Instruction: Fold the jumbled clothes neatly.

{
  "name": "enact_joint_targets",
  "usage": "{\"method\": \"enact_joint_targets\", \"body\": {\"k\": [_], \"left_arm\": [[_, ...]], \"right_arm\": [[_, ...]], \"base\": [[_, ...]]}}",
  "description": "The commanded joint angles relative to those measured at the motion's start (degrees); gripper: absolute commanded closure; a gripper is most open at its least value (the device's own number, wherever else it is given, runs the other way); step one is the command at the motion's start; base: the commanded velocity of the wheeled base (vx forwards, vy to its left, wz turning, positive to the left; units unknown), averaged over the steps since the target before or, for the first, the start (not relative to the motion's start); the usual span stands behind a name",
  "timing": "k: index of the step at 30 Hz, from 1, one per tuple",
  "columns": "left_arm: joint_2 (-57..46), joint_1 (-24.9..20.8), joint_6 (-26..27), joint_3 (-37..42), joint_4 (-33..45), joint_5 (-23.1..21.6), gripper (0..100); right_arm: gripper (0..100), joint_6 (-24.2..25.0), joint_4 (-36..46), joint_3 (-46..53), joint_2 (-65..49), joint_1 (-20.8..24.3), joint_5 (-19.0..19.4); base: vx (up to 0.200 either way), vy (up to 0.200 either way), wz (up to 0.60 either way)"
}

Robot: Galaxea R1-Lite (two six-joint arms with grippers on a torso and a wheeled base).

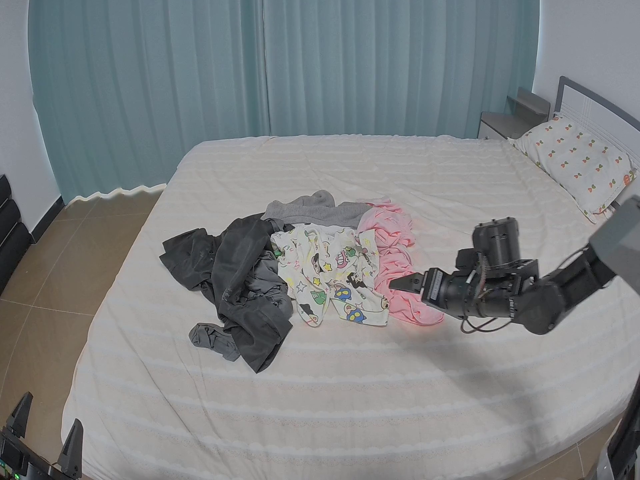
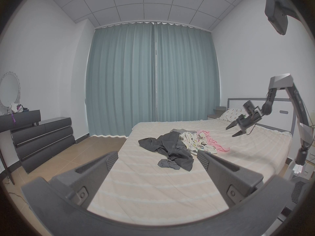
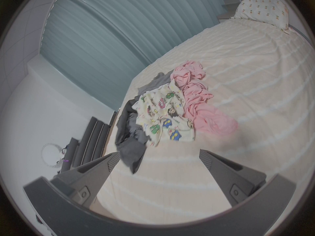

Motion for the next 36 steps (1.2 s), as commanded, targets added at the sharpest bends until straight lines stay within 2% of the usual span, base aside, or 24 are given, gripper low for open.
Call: {"method": "enact_joint_targets", "body": {"k": [1, 7, 21, 36], "left_arm": [[-0.75, 0.05, 0.00, 0.92, 0.01, -0.07, 0], [-0.75, 0.05, 0.00, 0.92, 0.01, 0.02, 0], [-0.75, 0.05, 0.00, 0.92, 0.01, -0.07, 0], [-0.75, 0.05, 0.00, 0.92, 0.01, -0.07, 0]], "right_arm": [[0, 2.12, -1.08, -16.55, 21.36, 0.81, -7.08], [0, 2.12, -0.73, -21.83, 25.14, 0.64, -11.65], [0, 2.12, -0.55, -23.94, 27.34, 1.52, -11.65], [0, 3.61, 8.32, -37.65, 32.97, 2.66, -12.00]], "base": [[0.000, 0.000, 0.00], [0.000, 0.000, 0.00], [0.000, 0.000, 0.00], [0.000, 0.000, 0.00]]}}
